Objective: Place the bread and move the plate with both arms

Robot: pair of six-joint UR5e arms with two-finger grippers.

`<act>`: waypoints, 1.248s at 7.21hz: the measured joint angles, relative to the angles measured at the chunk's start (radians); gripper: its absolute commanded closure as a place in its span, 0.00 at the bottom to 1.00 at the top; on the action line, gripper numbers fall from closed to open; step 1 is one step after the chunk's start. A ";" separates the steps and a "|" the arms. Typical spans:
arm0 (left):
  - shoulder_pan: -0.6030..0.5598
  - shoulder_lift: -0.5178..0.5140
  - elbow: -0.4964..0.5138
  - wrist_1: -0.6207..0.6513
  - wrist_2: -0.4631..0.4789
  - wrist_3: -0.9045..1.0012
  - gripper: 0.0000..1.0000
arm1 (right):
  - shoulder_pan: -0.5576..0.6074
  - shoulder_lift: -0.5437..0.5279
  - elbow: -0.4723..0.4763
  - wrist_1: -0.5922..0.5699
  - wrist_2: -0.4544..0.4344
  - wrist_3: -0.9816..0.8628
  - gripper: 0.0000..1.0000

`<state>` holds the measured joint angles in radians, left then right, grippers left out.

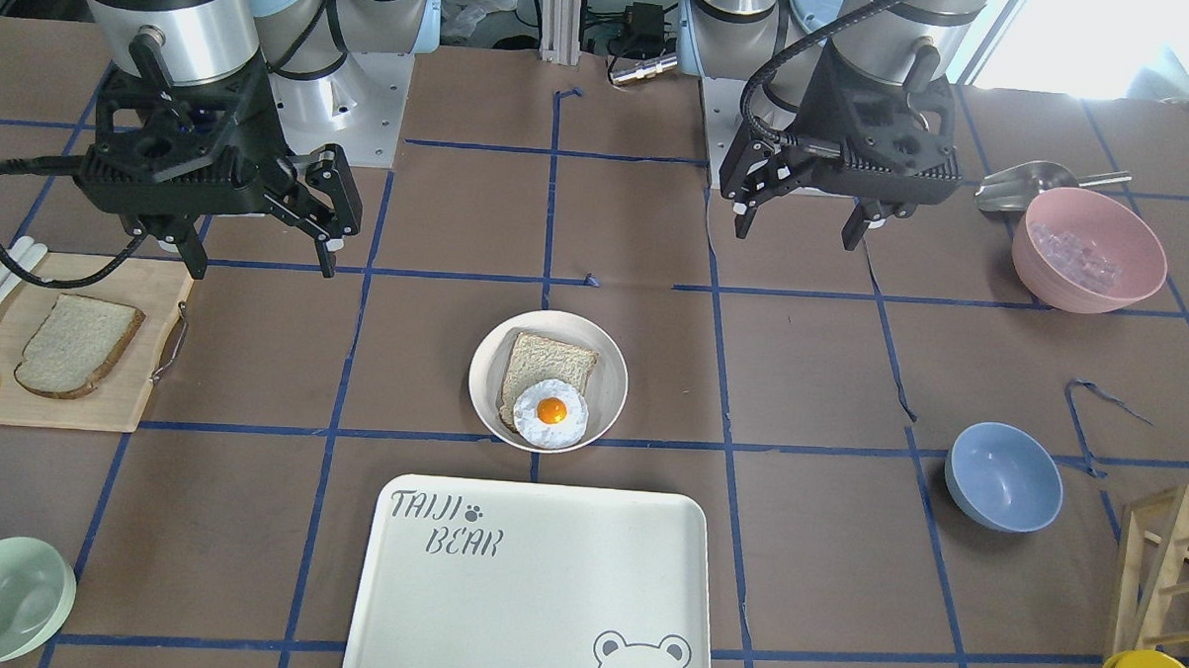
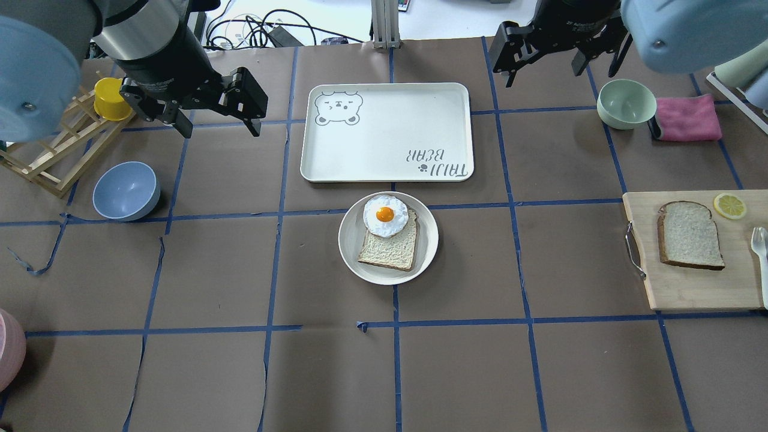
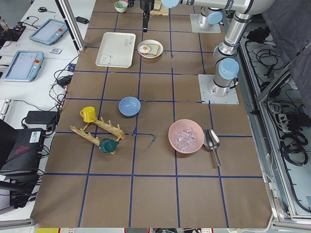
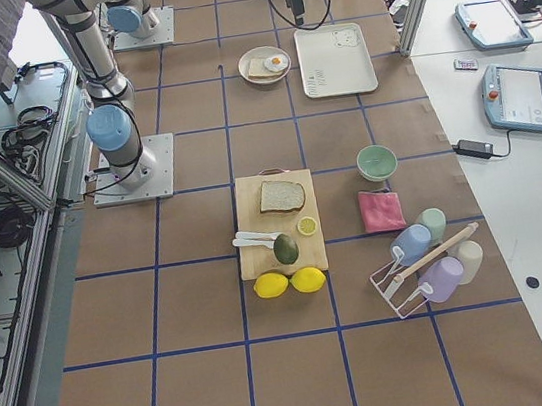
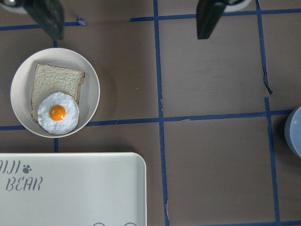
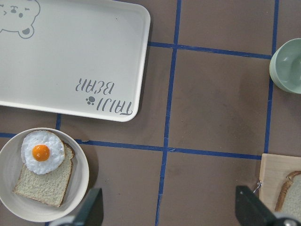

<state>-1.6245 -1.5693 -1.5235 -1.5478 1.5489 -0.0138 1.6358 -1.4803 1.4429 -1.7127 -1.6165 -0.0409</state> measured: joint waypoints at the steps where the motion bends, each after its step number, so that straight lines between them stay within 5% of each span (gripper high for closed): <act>1: 0.000 0.000 -0.001 0.000 -0.001 0.000 0.00 | -0.016 0.000 0.000 0.004 -0.001 -0.009 0.00; 9: 0.000 0.000 0.000 0.000 -0.001 0.000 0.00 | -0.033 -0.001 0.017 0.002 0.001 -0.018 0.00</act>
<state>-1.6245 -1.5693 -1.5239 -1.5478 1.5481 -0.0138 1.6030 -1.4818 1.4604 -1.7107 -1.6154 -0.0587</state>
